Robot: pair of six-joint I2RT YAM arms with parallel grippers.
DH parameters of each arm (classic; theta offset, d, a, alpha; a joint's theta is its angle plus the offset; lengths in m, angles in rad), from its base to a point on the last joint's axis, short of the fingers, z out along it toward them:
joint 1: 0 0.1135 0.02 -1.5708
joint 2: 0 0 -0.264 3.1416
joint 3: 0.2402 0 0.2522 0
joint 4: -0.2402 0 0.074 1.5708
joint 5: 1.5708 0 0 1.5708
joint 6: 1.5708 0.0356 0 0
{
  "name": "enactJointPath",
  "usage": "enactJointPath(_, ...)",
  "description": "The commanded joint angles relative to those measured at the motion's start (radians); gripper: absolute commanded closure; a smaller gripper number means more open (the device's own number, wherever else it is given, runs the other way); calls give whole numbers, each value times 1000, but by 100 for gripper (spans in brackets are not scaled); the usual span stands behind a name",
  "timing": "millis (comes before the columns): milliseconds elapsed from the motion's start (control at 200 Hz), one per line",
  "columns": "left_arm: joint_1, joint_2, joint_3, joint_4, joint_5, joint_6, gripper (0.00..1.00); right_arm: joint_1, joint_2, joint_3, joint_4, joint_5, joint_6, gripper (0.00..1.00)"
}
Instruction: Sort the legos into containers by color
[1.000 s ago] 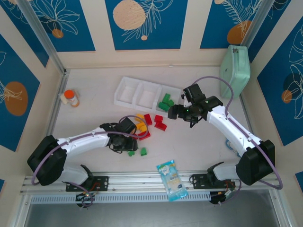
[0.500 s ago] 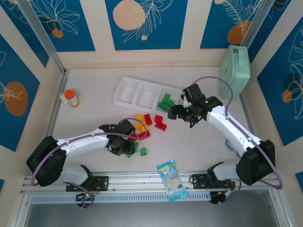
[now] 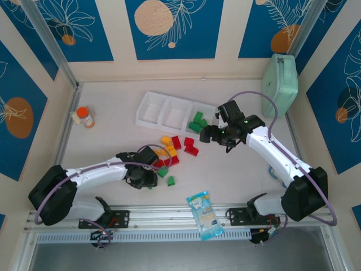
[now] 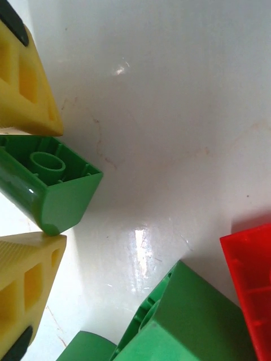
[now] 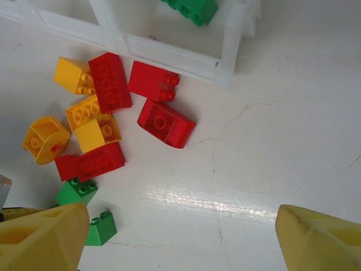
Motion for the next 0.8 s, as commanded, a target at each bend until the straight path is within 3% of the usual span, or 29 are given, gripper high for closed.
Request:
enactJointPath(0, -5, -6, -30, 22, -14, -14, 52, 8, -24, -10, -26, 4, 9, 14)
enactJointPath(220, -6, -2, -38, 41, -36, -34, 35, 9, -26, -12, -34, 6, 9, 13)
enactJointPath(795, -6, -9, -34, 9, -26, -44, 50, 8, -63, -46, -43, 20, 15, 13)
